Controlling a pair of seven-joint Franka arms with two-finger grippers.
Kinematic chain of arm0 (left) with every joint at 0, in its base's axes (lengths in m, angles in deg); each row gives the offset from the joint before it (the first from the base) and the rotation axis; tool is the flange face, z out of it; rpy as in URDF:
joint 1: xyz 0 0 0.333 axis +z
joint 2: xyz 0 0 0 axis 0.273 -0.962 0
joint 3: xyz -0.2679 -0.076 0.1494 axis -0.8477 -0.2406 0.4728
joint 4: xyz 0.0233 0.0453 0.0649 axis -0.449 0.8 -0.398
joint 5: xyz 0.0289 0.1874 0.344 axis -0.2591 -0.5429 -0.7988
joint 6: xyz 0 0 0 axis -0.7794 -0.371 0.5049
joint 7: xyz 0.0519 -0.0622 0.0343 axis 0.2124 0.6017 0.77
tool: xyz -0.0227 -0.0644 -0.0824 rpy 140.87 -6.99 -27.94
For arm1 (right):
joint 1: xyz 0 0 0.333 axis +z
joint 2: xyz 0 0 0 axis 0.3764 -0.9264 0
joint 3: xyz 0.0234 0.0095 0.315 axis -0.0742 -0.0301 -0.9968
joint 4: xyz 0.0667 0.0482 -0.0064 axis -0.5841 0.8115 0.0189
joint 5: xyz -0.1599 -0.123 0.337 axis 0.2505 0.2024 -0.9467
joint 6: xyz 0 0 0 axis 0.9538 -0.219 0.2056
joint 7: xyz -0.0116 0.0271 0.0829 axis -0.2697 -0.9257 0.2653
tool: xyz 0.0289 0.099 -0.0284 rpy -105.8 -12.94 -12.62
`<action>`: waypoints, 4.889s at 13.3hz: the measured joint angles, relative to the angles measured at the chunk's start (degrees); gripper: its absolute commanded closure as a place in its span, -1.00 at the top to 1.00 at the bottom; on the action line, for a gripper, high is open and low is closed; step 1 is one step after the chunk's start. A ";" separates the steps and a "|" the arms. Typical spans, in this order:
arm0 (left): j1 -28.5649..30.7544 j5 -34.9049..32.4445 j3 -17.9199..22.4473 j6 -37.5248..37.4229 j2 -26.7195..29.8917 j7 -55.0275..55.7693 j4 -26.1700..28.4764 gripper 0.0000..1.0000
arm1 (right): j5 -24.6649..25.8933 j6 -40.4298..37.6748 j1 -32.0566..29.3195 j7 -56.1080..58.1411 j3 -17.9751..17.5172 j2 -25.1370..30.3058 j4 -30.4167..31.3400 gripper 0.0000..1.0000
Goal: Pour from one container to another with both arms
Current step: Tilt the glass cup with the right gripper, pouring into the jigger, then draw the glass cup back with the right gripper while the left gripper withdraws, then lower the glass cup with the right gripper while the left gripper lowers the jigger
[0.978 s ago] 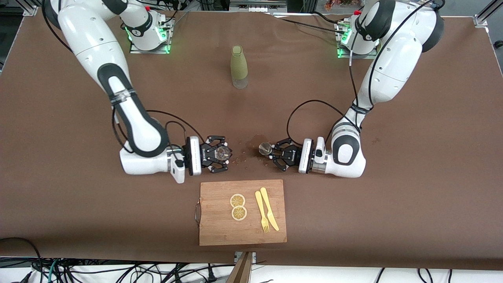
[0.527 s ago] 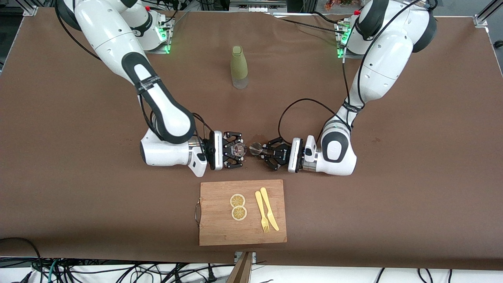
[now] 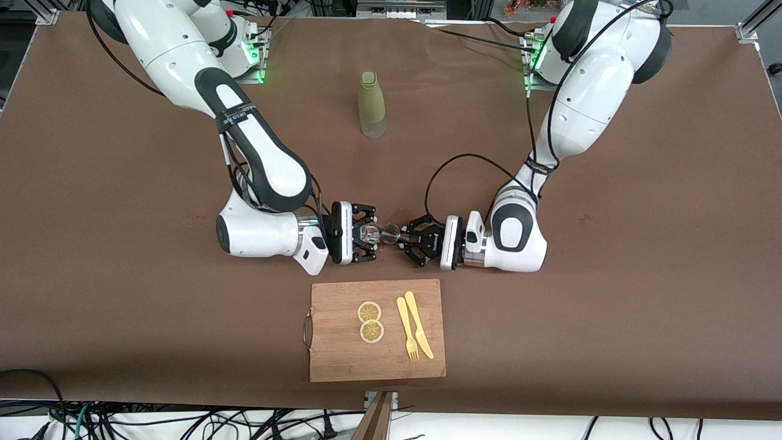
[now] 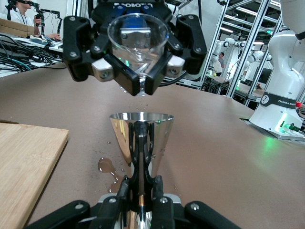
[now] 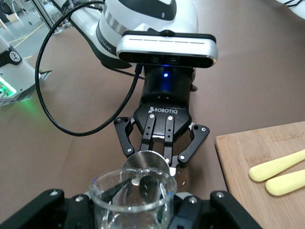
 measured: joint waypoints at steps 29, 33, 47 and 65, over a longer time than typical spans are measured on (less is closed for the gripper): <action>-0.56 0.00 0.11 1.74 -0.26 1.61 -1.10 -1.00 | 13.47 5.29 3.02 -8.36 0.47 0.04 -1.34 -0.94; -0.72 0.00 0.07 1.92 -0.25 2.07 -1.58 -1.00 | 12.67 5.29 2.92 -9.81 0.47 0.05 -1.83 -0.94; 1.07 0.00 0.61 1.64 -0.25 0.39 -1.82 -1.00 | -0.70 -10.15 -8.06 -3.29 0.61 0.21 -2.48 -0.94; 28.69 -10.23 20.22 -45.46 -0.40 -21.36 -1.24 -1.00 | -3.46 -34.57 -38.69 46.82 1.11 -11.77 6.18 -0.93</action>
